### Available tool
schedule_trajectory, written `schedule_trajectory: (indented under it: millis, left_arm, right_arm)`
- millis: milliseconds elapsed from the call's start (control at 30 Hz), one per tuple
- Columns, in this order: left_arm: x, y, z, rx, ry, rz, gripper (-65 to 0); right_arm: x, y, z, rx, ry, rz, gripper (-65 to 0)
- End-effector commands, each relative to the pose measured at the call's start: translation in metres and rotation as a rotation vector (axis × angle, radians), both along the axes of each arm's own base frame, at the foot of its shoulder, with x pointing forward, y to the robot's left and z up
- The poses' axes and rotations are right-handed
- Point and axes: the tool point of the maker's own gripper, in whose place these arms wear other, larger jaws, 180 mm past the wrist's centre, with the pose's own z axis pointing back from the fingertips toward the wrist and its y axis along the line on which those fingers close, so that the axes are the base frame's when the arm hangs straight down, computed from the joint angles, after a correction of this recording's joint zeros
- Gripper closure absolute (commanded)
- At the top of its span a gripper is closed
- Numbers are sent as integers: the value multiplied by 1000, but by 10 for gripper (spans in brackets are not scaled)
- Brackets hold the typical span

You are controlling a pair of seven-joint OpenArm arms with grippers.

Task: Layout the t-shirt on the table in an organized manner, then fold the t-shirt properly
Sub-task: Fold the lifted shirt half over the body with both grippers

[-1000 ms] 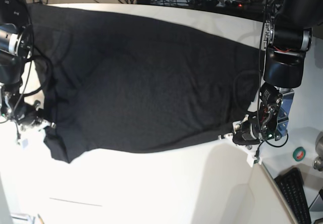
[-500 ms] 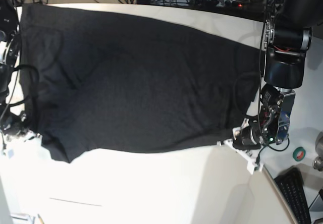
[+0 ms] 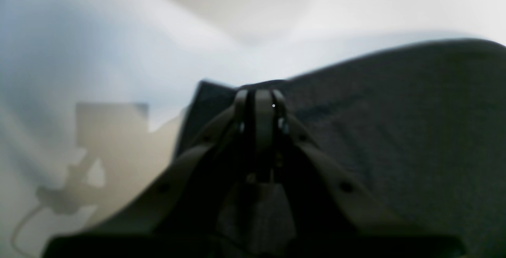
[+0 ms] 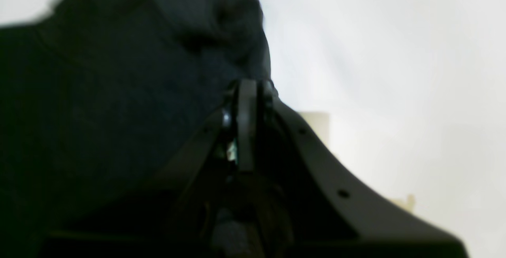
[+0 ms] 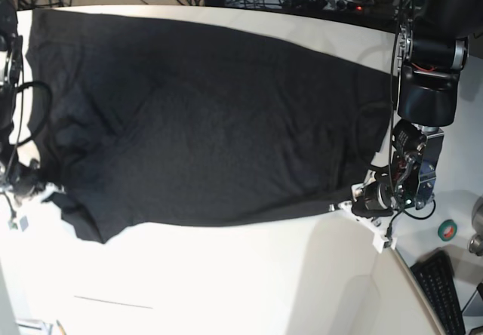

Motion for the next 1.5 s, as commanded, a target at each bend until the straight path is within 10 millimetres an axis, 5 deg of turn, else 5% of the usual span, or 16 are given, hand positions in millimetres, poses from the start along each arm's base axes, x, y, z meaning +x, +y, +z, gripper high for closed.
schedule_trajectory:
  millis: [0, 167, 400, 667, 833, 1100, 1333, 1467]
  left_arm:
    - [20, 4, 25, 4, -75, -1, 0]
    - [23, 15, 32, 21, -88, 9, 0]
    - [34, 6, 54, 21, -153, -19, 0]
    - [36, 3, 65, 15, -189, -25, 0]
    - [20, 23, 80, -27, -172, 43, 0]
    - [7, 17, 85, -20, -175, 15, 0]
    - [-13, 19, 76, 3, -124, -8, 0]
    - [-20, 19, 73, 10, -120, -15, 0]
  right_arm:
    - [16, -10, 21, -14, -65, -6, 0]
    - [6, -23, 17, -33, -48, -17, 0]
    - [8, -32, 25, -53, -63, -18, 0]
    - [6, -25, 39, -104, -121, 45, 0]
    - [-5, -32, 33, -119, -100, 45, 0]
    - [-16, -38, 27, -132, -79, 48, 0]
    - [-39, -30, 40, -204, -52, 137, 0]
    - [-56, -45, 53, -213, -68, 77, 0]
